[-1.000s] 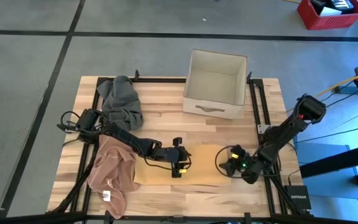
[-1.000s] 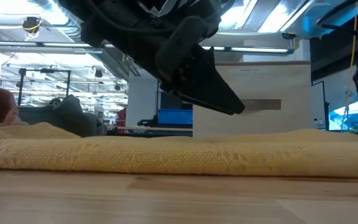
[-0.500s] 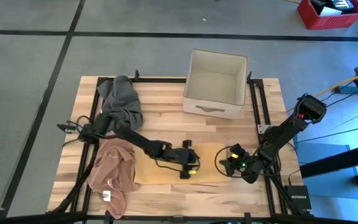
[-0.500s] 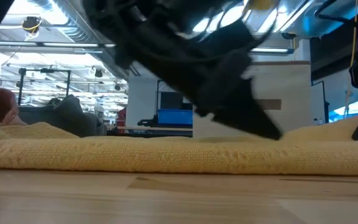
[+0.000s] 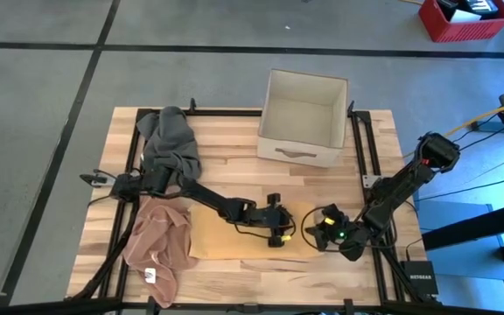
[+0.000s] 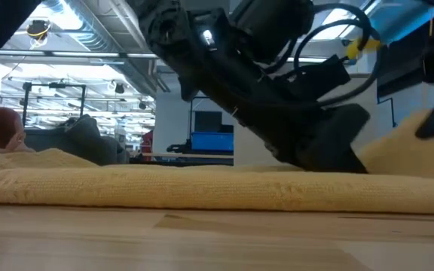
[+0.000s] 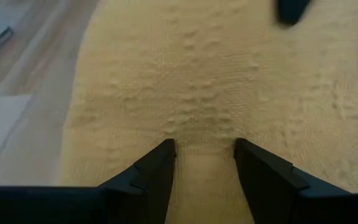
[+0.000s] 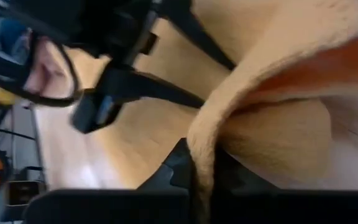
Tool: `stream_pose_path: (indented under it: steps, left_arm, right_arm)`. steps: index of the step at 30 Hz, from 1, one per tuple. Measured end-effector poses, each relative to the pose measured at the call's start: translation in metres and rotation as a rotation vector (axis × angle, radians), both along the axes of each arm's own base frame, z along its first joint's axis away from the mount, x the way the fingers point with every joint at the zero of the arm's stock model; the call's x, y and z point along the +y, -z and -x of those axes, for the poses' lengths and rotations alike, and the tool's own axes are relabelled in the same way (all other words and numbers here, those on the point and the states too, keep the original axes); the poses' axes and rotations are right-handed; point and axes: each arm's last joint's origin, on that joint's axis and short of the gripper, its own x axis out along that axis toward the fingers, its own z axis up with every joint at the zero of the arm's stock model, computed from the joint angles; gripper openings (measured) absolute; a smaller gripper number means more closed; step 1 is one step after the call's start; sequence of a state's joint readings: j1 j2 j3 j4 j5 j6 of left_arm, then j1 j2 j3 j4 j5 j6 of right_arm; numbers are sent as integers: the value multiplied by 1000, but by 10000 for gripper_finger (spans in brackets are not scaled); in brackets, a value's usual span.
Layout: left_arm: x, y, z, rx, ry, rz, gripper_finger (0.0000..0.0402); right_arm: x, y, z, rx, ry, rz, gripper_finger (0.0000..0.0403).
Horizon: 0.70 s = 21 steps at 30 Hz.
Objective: Fold towel
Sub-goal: Fold the yellow towel
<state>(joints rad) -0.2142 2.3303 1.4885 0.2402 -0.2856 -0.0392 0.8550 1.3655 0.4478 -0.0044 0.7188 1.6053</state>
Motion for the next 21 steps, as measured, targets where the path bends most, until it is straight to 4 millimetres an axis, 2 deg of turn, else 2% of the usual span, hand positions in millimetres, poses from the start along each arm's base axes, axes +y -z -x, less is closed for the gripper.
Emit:
stream_pose_path:
  steps: [5, 12, 15, 17, 19, 21]
  left_arm:
    - [0, -1, 1, 9, 7, -1, 164]
    - [-4, -6, 3, 23, 39, -42, 164]
    - [-7, -24, 8, 39, 49, -47, 164]
    - [-10, -44, 15, 57, 51, -39, 164]
    - [-13, -64, 27, 112, 35, -13, 164]
    - [-17, -76, 40, 193, 12, 13, 164]
  right_arm:
    - [3, -16, -16, -37, -3, 36, 38]
    - [-7, -30, -38, -52, -21, 154, 22]
    - [-9, -31, -40, -51, -27, 184, 23]
    - [-10, -31, -40, -56, -14, 204, 27]
    - [-10, -32, -40, -59, -12, 206, 29]
    - [-10, -31, -40, -54, -17, 206, 30]
